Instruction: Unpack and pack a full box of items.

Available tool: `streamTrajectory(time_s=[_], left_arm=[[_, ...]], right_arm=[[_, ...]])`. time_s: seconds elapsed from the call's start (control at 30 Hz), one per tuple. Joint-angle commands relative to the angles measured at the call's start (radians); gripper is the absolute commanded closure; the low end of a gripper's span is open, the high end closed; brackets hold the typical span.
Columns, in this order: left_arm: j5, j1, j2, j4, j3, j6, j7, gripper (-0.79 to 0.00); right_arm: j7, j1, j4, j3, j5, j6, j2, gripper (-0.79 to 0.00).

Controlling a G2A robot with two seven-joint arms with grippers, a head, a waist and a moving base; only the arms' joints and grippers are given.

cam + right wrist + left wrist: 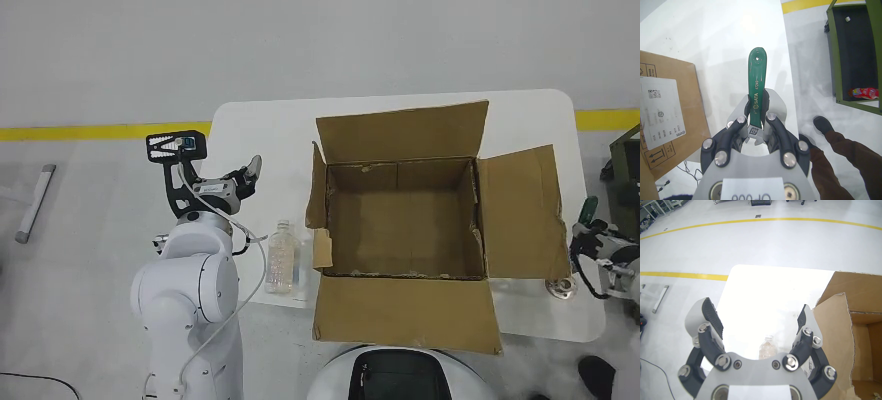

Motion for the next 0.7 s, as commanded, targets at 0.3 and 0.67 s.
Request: streamTrajectory(time_s=[0.3,0.67], left_arm=[[0.000,0.000,0.000,0.000,0.000,0.000,0.000,-0.785],[0.000,0.000,0.000,0.000,0.000,0.000,0.000,-0.785]], right_arm=[[-0.065,0.005,0.130,-0.104,-0.067,0.028,0.020,0.000],[-0.063,0.035,0.193,-0.140,-0.073,0.038,0.042,-0.120]])
